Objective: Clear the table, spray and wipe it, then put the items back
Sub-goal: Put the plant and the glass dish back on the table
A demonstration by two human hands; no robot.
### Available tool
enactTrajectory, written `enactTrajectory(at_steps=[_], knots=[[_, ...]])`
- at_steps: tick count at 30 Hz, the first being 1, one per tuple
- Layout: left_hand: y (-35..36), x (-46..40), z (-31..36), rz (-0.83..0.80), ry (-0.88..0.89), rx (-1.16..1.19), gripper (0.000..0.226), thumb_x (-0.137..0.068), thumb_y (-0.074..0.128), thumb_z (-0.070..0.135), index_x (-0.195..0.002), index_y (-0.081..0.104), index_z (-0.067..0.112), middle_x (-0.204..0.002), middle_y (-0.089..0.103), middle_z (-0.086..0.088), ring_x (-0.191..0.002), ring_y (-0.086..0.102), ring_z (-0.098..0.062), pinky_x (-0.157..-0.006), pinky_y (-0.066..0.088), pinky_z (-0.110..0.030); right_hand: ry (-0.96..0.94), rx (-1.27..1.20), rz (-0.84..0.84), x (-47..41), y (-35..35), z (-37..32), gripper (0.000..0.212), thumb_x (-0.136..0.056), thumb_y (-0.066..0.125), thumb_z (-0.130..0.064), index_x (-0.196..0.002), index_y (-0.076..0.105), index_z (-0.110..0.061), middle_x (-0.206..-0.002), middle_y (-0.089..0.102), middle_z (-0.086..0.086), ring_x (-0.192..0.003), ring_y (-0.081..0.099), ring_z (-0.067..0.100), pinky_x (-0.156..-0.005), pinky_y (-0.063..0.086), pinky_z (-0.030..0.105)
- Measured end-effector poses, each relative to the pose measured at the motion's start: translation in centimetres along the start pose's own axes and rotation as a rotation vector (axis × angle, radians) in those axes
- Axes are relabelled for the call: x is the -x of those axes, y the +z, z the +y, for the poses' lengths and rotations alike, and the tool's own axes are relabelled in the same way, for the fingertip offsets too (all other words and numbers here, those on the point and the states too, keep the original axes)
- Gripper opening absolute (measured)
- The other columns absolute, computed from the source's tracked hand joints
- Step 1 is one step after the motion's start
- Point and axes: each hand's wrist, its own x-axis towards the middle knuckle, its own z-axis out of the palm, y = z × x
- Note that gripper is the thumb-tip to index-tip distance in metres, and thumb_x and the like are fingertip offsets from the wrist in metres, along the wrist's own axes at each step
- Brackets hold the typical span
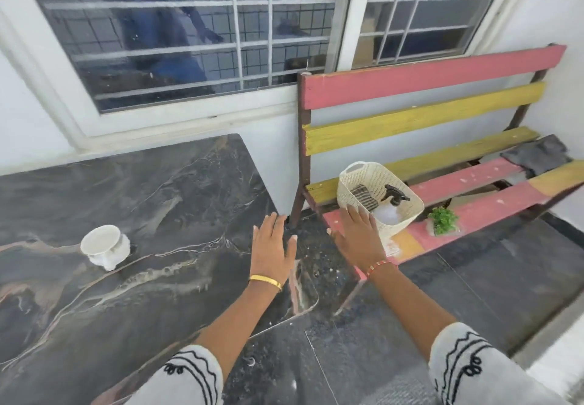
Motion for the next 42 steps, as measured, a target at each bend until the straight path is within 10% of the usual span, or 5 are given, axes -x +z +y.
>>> enactTrajectory(at_steps=[26, 32, 42], knots=[[30.4, -17.1, 24.6, -0.547, 0.078, 0.167, 0.047, -0.092, 0.046, 0.015, -0.137, 0.037, 0.006, -0.139, 0.046, -0.013, -0.132, 0.040, -0.024, -0.110, 0.029, -0.031, 0.453, -0.227, -0.130, -10.5, 0.0, 39.5, 0.053, -0.095, 0.046, -0.032, -0.141, 0.035, -0.007, -0.147, 0.039, 0.013, -0.138, 0.030, 0.029, -0.115, 0.022, 0.043], [37.0, -19.2, 27.7, -0.654, -0.094, 0.158, 0.043, -0.091, 0.048, 0.016, -0.133, 0.043, 0.008, -0.133, 0.053, -0.013, -0.125, 0.048, -0.026, -0.105, 0.037, -0.033, 0.610, -0.444, -0.219, -13.6, 1.8, 47.2, 0.051, -0.096, 0.047, -0.030, -0.139, 0.036, -0.006, -0.132, 0.050, 0.022, -0.120, 0.047, 0.036, -0.095, 0.039, 0.041], [46.8, -23.1, 31.7, -0.607, -0.621, 0.159, 0.044, -0.092, 0.048, 0.019, -0.133, 0.041, 0.007, -0.138, 0.048, -0.013, -0.126, 0.046, -0.027, -0.099, 0.035, -0.031, 0.652, -0.655, -0.379, -20.8, 7.3, 57.2, 0.050, -0.095, 0.048, -0.024, -0.140, 0.037, -0.004, -0.141, 0.045, 0.018, -0.130, 0.043, 0.031, -0.106, 0.033, 0.038]])
